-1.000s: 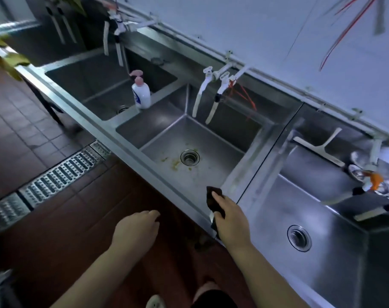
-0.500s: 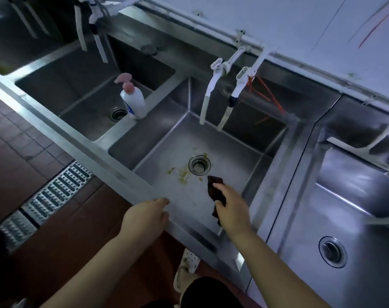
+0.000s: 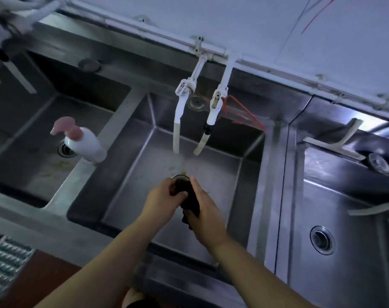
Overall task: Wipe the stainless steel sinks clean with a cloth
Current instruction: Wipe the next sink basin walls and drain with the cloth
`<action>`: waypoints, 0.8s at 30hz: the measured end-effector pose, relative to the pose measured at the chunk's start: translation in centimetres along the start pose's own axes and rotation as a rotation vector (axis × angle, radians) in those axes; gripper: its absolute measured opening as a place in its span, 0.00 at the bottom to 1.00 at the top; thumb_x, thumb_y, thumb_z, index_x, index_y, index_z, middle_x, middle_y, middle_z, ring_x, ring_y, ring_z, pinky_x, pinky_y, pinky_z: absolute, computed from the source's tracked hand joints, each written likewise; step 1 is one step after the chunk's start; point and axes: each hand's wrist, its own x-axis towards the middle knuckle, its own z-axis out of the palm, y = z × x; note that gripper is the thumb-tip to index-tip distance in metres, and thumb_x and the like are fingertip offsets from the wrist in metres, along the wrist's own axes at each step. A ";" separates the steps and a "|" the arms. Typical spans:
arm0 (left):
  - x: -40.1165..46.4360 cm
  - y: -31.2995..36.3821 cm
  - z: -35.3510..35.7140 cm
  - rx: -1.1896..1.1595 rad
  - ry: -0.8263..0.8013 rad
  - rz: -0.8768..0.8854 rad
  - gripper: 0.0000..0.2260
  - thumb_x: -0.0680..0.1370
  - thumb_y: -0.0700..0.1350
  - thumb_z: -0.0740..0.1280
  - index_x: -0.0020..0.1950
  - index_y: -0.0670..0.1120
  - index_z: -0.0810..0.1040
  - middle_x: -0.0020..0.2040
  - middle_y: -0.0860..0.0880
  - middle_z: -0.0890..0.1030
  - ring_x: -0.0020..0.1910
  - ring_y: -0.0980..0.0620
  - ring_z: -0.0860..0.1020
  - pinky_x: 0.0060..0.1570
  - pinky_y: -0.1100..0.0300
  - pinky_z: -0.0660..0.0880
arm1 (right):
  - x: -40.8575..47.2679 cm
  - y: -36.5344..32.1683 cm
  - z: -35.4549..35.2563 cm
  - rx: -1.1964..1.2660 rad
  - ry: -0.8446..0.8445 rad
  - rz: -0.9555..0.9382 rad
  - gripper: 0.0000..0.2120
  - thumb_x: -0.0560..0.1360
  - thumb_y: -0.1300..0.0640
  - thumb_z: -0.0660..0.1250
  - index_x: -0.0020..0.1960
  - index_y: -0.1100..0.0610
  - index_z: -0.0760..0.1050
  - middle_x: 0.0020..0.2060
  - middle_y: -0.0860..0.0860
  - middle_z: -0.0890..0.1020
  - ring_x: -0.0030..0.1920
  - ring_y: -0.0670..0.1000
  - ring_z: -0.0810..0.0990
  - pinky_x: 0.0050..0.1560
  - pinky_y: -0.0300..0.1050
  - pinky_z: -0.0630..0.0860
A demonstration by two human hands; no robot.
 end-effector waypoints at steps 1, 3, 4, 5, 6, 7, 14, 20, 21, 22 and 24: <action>0.8 0.0 -0.2 -0.009 -0.028 0.013 0.05 0.74 0.44 0.68 0.49 0.53 0.75 0.41 0.57 0.79 0.39 0.61 0.76 0.32 0.67 0.68 | 0.5 0.1 0.2 0.017 0.011 0.053 0.42 0.76 0.63 0.65 0.70 0.30 0.43 0.68 0.50 0.69 0.57 0.51 0.78 0.50 0.37 0.78; 2.3 0.0 -0.7 -0.002 -0.093 0.063 0.08 0.74 0.42 0.67 0.41 0.55 0.74 0.37 0.56 0.78 0.36 0.60 0.76 0.29 0.70 0.67 | 1.3 0.2 0.6 0.129 0.025 0.182 0.43 0.74 0.61 0.68 0.72 0.31 0.45 0.69 0.50 0.69 0.60 0.52 0.76 0.51 0.34 0.76; 3.0 -0.2 -0.9 0.004 -0.133 0.086 0.09 0.74 0.40 0.67 0.41 0.54 0.73 0.36 0.55 0.78 0.36 0.59 0.76 0.29 0.71 0.67 | 1.8 0.3 0.8 0.235 0.023 0.270 0.44 0.73 0.60 0.69 0.73 0.33 0.46 0.67 0.51 0.69 0.58 0.54 0.77 0.49 0.36 0.77; 3.7 -0.4 -1.1 0.018 -0.174 0.107 0.08 0.74 0.39 0.67 0.42 0.52 0.73 0.37 0.54 0.78 0.37 0.58 0.76 0.30 0.71 0.67 | 2.2 0.3 0.9 0.332 0.024 0.358 0.45 0.71 0.60 0.70 0.74 0.35 0.47 0.66 0.50 0.69 0.56 0.54 0.78 0.47 0.40 0.79; 4.4 -0.6 -1.3 0.036 -0.214 0.127 0.06 0.74 0.39 0.66 0.44 0.50 0.74 0.39 0.53 0.78 0.39 0.57 0.76 0.32 0.71 0.68 | 2.6 0.4 1.0 0.380 0.034 0.426 0.45 0.70 0.60 0.72 0.75 0.36 0.49 0.64 0.45 0.68 0.56 0.52 0.78 0.48 0.43 0.80; 5.1 -0.9 -1.5 0.059 -0.253 0.146 0.06 0.75 0.38 0.66 0.47 0.48 0.74 0.40 0.52 0.78 0.40 0.57 0.76 0.34 0.70 0.68 | 3.1 0.6 1.1 0.362 0.045 0.469 0.44 0.69 0.61 0.72 0.74 0.38 0.54 0.62 0.42 0.69 0.55 0.48 0.78 0.49 0.43 0.80; 8.5 -5.9 -0.1 0.320 -0.472 0.157 0.10 0.75 0.45 0.66 0.55 0.48 0.74 0.46 0.50 0.77 0.46 0.50 0.76 0.46 0.56 0.74 | 3.8 4.1 3.6 -0.166 -0.029 0.639 0.11 0.68 0.55 0.72 0.49 0.56 0.76 0.45 0.51 0.77 0.45 0.49 0.76 0.38 0.35 0.71; 9.5 -10.1 5.2 0.493 -0.656 0.196 0.07 0.74 0.44 0.66 0.44 0.48 0.68 0.38 0.51 0.74 0.33 0.57 0.70 0.27 0.64 0.61 | 1.9 8.8 4.0 -0.529 -0.294 0.803 0.17 0.70 0.47 0.70 0.55 0.54 0.77 0.53 0.54 0.78 0.55 0.55 0.76 0.51 0.46 0.74; 9.5 -10.6 6.4 0.504 -0.693 0.186 0.07 0.74 0.43 0.66 0.43 0.48 0.68 0.38 0.50 0.74 0.34 0.54 0.71 0.28 0.62 0.62 | 1.7 9.6 3.9 -0.552 -0.334 0.849 0.17 0.70 0.48 0.70 0.56 0.54 0.77 0.54 0.55 0.78 0.55 0.56 0.77 0.49 0.46 0.74; 9.5 -11.2 7.6 0.513 -0.724 0.180 0.07 0.73 0.43 0.66 0.43 0.48 0.67 0.39 0.50 0.74 0.36 0.52 0.73 0.30 0.60 0.62 | 1.5 10.4 3.9 -0.580 -0.377 0.890 0.17 0.71 0.49 0.70 0.57 0.55 0.76 0.55 0.55 0.78 0.55 0.56 0.78 0.47 0.46 0.73; 9.7 -12.3 10.0 0.532 -0.762 0.165 0.06 0.73 0.44 0.66 0.45 0.49 0.69 0.40 0.50 0.75 0.40 0.49 0.75 0.34 0.61 0.63 | 1.5 12.3 4.1 -0.665 -0.459 0.934 0.16 0.72 0.53 0.69 0.58 0.56 0.76 0.55 0.55 0.79 0.55 0.56 0.78 0.46 0.46 0.73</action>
